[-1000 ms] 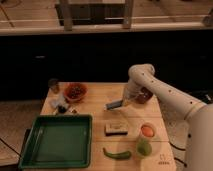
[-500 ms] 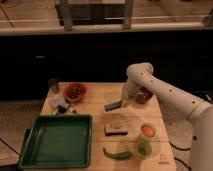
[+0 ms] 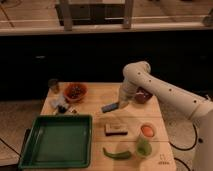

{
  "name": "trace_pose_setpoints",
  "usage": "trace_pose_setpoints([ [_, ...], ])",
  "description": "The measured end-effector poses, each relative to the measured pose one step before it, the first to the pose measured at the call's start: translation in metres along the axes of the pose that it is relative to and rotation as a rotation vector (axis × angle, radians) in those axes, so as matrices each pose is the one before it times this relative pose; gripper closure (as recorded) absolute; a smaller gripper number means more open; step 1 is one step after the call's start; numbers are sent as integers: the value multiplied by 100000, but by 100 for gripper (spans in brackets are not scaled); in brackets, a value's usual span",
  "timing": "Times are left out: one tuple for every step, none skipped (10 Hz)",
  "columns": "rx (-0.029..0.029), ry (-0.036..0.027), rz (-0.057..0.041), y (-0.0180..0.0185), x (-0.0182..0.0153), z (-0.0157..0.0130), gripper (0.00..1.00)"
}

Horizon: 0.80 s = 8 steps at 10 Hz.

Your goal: Place sponge in tray

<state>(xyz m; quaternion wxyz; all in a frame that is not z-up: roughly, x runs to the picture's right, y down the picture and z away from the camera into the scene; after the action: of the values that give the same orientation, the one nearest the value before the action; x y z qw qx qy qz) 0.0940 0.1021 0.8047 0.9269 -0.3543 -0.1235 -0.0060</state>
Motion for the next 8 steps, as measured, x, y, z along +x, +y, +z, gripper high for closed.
trace_pose_setpoints([
  [-110, 236, -773, 319, -472, -188, 100],
  [126, 218, -1023, 182, -556, -328, 100],
  [-255, 242, -600, 312, -264, -86, 100],
  [-331, 139, -307, 344, -227, -79, 100],
  [-410, -142, 108, 196, -187, 3, 97],
  [-320, -69, 357, 32, -48, 116, 93],
  [-953, 234, -117, 307, -199, 458, 92],
  [-576, 152, -1379, 537, -706, -76, 97],
])
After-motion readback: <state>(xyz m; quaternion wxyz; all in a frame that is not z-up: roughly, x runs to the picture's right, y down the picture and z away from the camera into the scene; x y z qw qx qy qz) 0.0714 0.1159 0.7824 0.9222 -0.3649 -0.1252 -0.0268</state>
